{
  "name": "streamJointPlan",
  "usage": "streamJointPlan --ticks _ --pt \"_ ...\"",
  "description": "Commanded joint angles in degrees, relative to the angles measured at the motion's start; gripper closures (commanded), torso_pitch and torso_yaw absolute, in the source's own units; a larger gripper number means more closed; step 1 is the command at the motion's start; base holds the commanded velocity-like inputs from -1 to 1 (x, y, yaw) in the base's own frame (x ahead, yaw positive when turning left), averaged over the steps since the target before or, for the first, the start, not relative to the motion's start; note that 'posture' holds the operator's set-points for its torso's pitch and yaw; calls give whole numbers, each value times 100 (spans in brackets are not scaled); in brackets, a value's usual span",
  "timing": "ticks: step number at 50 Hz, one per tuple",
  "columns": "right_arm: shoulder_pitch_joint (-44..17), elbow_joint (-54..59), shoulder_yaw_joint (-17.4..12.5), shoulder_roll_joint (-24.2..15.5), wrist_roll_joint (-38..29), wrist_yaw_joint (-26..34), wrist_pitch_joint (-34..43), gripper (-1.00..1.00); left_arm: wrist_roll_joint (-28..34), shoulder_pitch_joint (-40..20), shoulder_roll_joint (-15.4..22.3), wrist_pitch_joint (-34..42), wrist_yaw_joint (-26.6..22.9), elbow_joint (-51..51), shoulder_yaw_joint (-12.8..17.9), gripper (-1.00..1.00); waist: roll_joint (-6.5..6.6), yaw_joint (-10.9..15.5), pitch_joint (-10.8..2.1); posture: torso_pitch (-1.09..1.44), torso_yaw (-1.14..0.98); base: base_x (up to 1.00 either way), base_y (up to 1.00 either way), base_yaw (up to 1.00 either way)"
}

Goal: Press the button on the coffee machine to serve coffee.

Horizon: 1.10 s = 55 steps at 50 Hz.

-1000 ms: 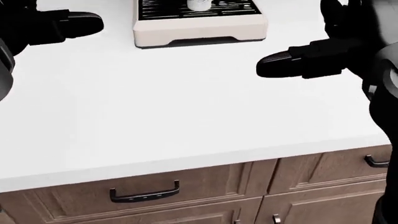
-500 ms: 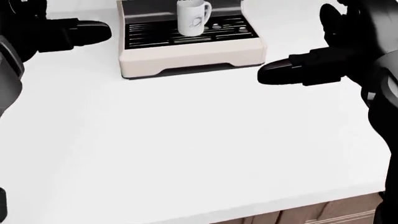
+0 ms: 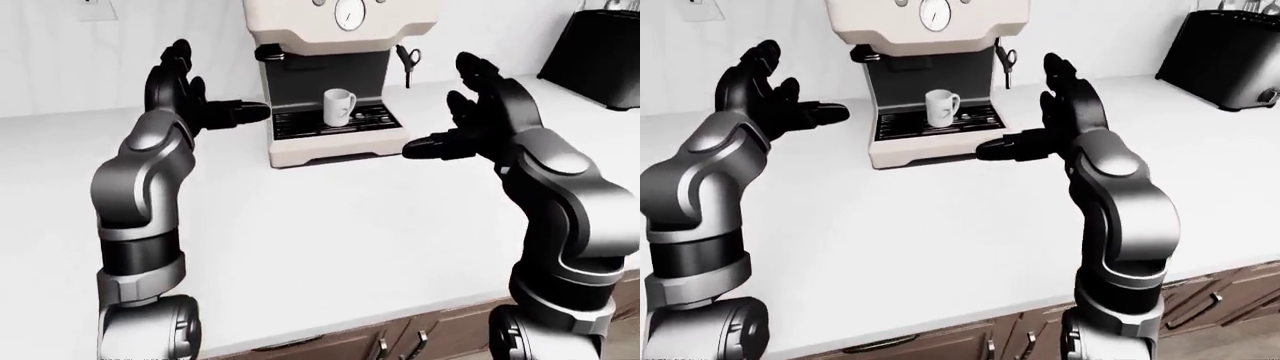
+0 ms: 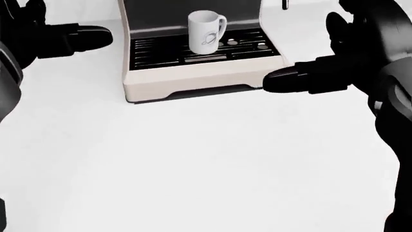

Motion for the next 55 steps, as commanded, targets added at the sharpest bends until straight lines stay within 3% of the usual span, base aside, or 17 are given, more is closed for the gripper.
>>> streamJointPlan --ticks 1,3,6,8,19,20,22,27,28,33,41,46,47,48,50,54,55 --pt "-173 -85 -95 -72 -33 -43 -139 -100 -30 -218 27 -150 -25 -166 -21 -100 -8 -26 -73 0 0 12 0 0" --pt "-152 -80 -79 -72 -22 -36 -179 -100 -20 -221 24 -182 -34 -132 -27 -100 53 -12 -119 0 0 14 -16 0" --pt "-154 -43 -70 -82 -40 -58 -176 -100 -18 -233 34 -173 -36 -127 -16 -100 333 -89 -22 0 0 13 -17 0" --pt "-168 -13 -52 -102 -68 -67 -137 -100 7 -207 19 -287 -57 -36 -33 -100 274 -135 -127 0 0 0 0 0" --pt "-525 235 -15 -259 -232 48 -30 -100 9 -196 4 -285 -44 -40 -28 -100 165 -141 -92 0 0 0 0 0" --pt "-498 231 -21 -247 -250 41 -31 -100 12 -182 5 -311 -53 -21 -28 -100 160 13 -170 0 0 0 0 86" --pt "-417 215 -38 -211 -275 31 -103 -100 36 -158 4 -411 -81 71 -35 -100 113 20 -99 0 0 -6 0 100" --pt "-410 193 -62 -216 -268 58 -124 -100 36 -125 -10 -382 -71 21 -33 -100 160 4 -126 0 0 -6 0 61" --pt "-414 226 -64 -226 -283 47 -128 -100 42 -135 -13 -406 -76 54 -36 -100 167 17 -56 0 0 0 0 0" --pt "-404 294 -106 -262 -312 43 -155 -100 63 -151 4 -486 -111 149 -34 -100 170 -28 -23 0 0 0 0 0" --pt "-1306 1363 -10 -682 -437 322 -360 -100 154 -479 -57 -724 -147 639 -113 -100 205 -101 -41 0 0 0 0 0" --pt "-1569 1748 -20 -881 -514 510 -463 -100 152 -645 -14 -807 -124 870 -93 -100 187 -114 -65 0 0 0 0 0" --pt "-1585 1777 -5 -894 -531 543 -465 -100 147 -711 8 -797 -118 922 -88 -100 186 -116 -216 0 0 15 0 0" --pt "-1588 1824 30 -913 -563 586 -488 -100 137 -797 46 -828 -133 1023 -70 -100 191 -82 -153 0 0 41 0 0" --pt "-1597 1922 18 -907 -627 603 -506 -100 133 -958 116 -925 -149 1249 -52 -100 159 -66 138 0 0 24 0 0" --pt "-1513 1901 -18 -841 -682 604 -565 -100 157 -985 121 -1141 -94 1477 -71 -100 114 -48 -85 0 0 0 0 0" --pt "-1475 1880 -29 -836 -686 613 -579 -100 156 -1015 132 -1145 -93 1513 -75 -100 120 -62 -256 0 0 15 0 0"
